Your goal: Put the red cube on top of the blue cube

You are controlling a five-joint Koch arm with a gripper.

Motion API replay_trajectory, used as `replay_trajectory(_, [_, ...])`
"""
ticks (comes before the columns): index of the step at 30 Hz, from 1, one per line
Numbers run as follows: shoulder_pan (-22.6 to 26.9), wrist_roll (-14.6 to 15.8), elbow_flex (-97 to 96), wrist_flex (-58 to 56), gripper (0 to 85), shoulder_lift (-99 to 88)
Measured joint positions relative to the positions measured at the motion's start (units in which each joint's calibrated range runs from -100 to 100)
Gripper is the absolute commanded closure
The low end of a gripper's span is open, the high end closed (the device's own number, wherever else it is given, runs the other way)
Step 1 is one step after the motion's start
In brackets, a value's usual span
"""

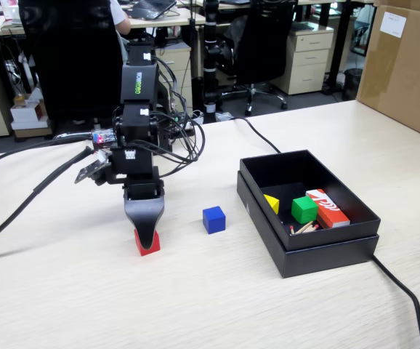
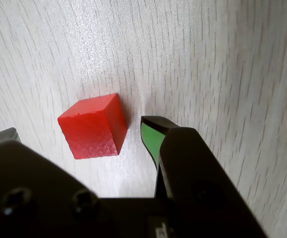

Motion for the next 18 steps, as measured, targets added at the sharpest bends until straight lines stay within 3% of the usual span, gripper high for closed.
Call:
replay_trajectory(9, [-0.1, -0.3, 0.0, 1.2, 38.4, 1.8])
replay_trajectory(18, [0.0, -1.3, 0.0, 1.2, 44.8, 2.1])
